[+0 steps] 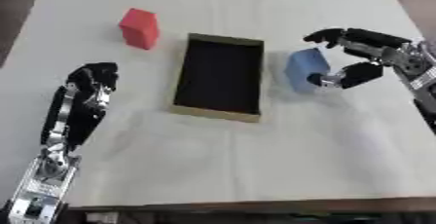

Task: Pick up objects on the table and place them in the box.

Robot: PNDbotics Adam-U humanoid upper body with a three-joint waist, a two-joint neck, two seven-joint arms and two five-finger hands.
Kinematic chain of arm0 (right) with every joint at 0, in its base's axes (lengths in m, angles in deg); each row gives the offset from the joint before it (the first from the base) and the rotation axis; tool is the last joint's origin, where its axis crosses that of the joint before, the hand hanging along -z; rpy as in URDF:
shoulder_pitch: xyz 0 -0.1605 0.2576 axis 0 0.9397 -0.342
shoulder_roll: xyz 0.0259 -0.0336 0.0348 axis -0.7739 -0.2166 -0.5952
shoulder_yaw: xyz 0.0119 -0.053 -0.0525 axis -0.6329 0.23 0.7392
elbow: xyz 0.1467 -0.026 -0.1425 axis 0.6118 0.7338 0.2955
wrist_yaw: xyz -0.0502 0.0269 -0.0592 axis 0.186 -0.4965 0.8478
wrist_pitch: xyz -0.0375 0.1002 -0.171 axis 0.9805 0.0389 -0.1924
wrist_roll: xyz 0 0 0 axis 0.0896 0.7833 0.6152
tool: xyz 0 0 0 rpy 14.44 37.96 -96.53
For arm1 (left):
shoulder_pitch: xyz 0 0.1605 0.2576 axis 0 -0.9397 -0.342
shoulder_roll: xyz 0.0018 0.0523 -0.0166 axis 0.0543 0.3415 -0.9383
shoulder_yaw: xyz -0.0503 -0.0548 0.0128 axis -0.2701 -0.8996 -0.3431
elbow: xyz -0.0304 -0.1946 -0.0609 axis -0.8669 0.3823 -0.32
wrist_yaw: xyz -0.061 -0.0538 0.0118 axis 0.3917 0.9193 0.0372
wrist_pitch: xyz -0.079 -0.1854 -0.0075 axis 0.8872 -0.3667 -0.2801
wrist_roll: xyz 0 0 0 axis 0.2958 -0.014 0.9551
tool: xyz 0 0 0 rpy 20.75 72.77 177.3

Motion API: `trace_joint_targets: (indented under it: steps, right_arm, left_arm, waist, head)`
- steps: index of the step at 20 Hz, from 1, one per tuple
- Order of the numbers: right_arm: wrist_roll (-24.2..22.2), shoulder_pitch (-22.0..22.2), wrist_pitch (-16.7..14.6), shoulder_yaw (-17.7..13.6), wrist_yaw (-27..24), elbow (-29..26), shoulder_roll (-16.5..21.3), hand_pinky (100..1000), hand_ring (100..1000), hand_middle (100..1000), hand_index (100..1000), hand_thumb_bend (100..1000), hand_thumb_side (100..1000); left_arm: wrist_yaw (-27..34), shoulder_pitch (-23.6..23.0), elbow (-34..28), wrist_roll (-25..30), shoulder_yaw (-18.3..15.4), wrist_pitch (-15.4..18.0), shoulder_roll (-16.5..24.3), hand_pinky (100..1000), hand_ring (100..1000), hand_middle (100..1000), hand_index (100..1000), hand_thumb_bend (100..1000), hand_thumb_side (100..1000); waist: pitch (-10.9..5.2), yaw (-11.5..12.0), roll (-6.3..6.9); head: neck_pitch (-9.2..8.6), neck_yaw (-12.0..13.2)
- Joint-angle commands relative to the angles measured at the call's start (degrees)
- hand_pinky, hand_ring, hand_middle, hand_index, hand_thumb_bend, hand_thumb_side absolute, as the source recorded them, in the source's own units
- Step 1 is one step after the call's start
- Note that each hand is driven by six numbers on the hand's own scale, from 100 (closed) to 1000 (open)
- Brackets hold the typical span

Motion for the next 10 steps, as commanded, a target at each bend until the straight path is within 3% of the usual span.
trace_joint_targets:
  steps: [1, 10]
  right_arm:
    - [0.0, -1.6, -0.4, -0.3, 1.2, 0.3, 1.0, 866, 958, 946, 1000, 367, 656]
    - [0.8, -3.2, -0.9, -0.9, 4.9, 3.1, -1.2, 869, 958, 942, 1000, 372, 649]
  left_arm:
    - [-0.1, 0.2, -0.8, 0.3, 0.0, 0.1, 1.2, 661, 722, 683, 753, 262, 781]
    - [0.0, 0.2, -0.8, 0.4, 0.0, 0.1, 1.1, 661, 723, 682, 754, 264, 780]
  waist:
    - [-1.68, -0.1, -0.47]
    - [-1.76, 0.0, -0.38]
  head:
    - [0.28, 0.0]
    - [0.28, 0.0]
